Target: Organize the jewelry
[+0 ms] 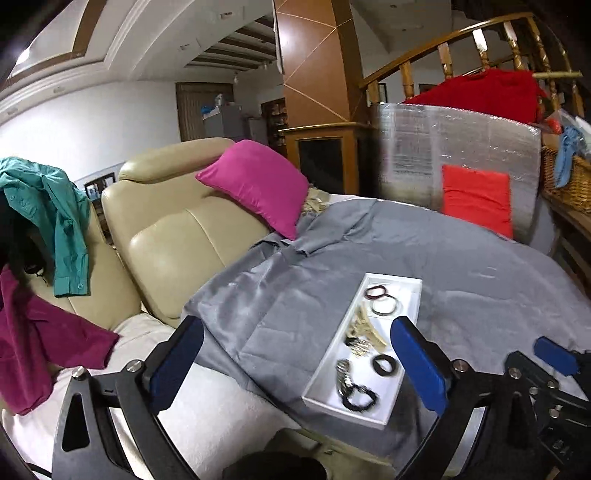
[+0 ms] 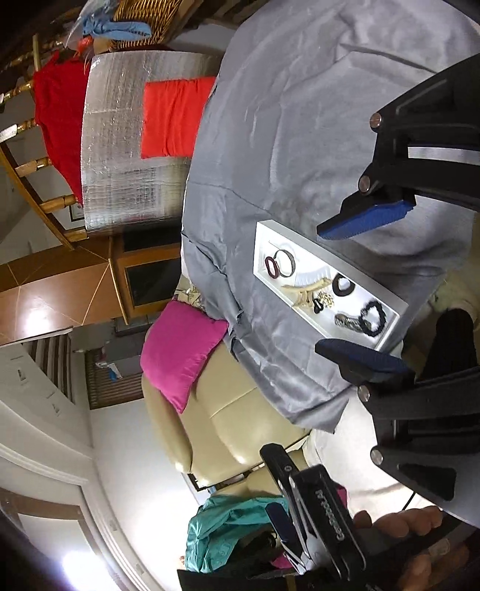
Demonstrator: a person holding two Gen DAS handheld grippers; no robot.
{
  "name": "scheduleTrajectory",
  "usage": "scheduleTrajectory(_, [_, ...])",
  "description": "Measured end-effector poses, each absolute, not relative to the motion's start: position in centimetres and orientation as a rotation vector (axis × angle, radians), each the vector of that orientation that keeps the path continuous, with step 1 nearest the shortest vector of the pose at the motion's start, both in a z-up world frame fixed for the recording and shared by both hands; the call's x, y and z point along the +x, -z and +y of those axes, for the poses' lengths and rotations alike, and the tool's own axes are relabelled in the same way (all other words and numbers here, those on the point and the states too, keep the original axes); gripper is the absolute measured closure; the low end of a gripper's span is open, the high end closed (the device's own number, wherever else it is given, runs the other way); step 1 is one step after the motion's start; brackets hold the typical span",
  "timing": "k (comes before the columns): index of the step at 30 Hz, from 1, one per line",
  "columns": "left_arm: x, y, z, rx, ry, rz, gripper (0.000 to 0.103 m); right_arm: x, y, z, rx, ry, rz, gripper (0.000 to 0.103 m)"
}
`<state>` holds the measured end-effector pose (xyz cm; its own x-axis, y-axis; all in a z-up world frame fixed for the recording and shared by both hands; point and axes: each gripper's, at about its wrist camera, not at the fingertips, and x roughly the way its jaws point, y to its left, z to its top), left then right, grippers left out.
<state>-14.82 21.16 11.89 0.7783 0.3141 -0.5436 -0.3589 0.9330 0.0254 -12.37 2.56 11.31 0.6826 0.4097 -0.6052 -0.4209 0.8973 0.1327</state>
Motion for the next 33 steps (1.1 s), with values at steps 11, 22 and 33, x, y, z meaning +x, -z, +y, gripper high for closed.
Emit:
scheduleTrajectory(11, [-18.9, -14.7, 18.6, 0.06, -0.329, 0.537, 0.002, -16.9, -13.6, 1.9, -0.026, -0.443, 0.622, 0.041])
scheduleTrajectory(22, [-18.5, -13.9, 18.6, 0.047, -0.302, 0.583, 0.002, -16.6, -12.5, 2.7, -0.019, -0.439, 0.656, 0.041])
scheduleTrajectory(33, [-18.6, -13.7, 19.2, 0.041, -0.313, 0.581, 0.002, -16.5, -12.4, 3.2, -0.021, -0.445, 0.661, 0.041])
